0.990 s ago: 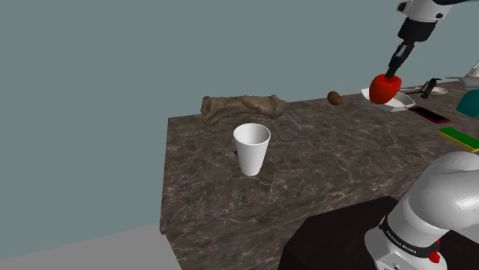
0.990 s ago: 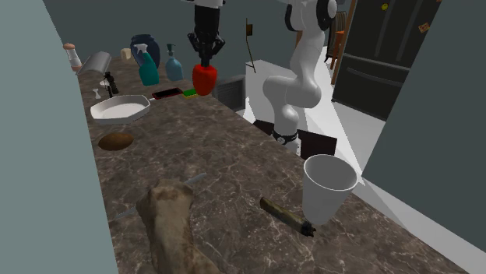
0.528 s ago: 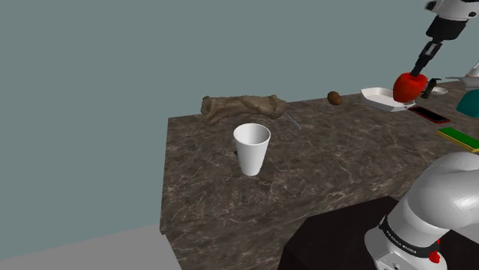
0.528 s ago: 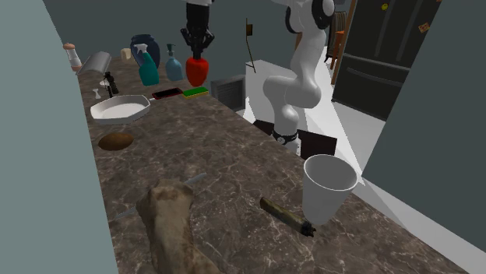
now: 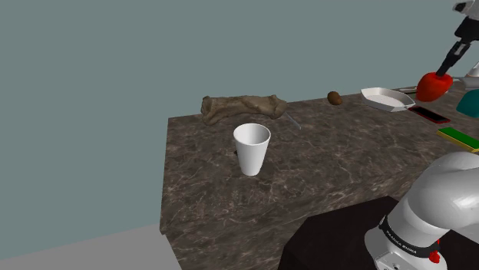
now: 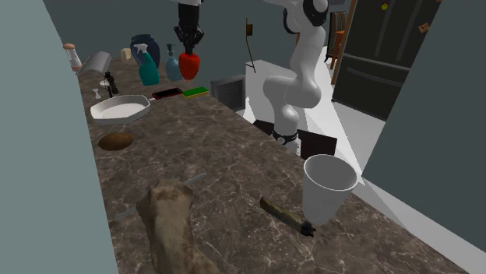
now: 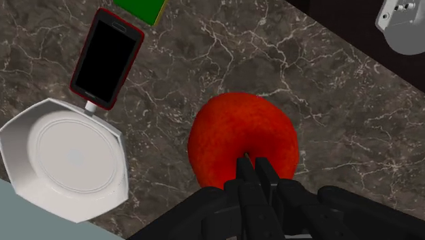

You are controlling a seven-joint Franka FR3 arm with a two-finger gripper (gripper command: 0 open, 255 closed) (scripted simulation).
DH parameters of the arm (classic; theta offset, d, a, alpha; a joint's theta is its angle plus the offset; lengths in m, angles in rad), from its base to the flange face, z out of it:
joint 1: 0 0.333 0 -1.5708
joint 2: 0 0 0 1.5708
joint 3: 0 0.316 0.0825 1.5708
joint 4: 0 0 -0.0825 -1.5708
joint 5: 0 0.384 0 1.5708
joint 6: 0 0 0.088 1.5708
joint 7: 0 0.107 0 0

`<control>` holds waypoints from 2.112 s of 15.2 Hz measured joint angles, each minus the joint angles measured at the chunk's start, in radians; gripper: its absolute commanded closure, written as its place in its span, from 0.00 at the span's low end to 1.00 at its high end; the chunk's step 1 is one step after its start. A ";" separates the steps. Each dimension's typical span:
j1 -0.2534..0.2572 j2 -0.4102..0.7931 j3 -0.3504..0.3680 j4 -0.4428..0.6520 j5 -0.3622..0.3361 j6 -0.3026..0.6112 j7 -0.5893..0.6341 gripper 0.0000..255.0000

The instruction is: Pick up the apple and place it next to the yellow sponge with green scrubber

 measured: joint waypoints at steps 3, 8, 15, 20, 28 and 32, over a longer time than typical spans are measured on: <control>0.020 0.034 -0.084 0.085 -0.014 -0.014 -0.084 1.00; 0.108 0.124 -0.262 0.234 -0.011 -0.005 -0.210 1.00; 0.345 0.212 -0.612 0.479 0.002 -0.018 -0.386 1.00; 0.649 0.159 -0.903 0.740 -0.061 -0.085 -0.475 1.00; 0.814 0.066 -1.038 0.886 -0.143 -0.102 -0.524 1.00; 0.755 0.066 -1.019 0.793 -0.138 -0.041 -0.513 1.00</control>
